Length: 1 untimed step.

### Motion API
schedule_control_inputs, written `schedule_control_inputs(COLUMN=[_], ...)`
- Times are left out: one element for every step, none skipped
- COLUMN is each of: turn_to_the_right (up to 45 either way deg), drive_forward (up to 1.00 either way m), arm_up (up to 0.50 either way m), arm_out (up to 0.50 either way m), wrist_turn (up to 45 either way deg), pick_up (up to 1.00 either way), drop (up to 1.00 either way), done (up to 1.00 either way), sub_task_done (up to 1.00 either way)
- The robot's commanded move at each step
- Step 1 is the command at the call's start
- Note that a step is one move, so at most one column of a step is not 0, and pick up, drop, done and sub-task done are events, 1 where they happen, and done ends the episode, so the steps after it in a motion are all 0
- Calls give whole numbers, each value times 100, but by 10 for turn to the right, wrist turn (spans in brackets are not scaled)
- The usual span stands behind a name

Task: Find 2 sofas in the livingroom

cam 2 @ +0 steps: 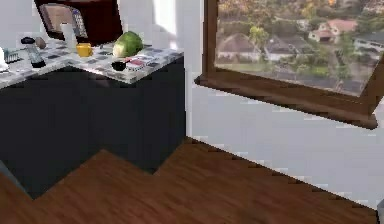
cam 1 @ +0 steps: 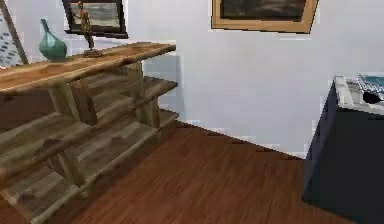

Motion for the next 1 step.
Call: schedule_control_inputs(turn_to_the_right=[-450], drive_forward=[0], arm_up=[0], arm_out=[0], wrist_turn=[0], pick_up=[0], drop=[0], done=[0], sub_task_done=[0])
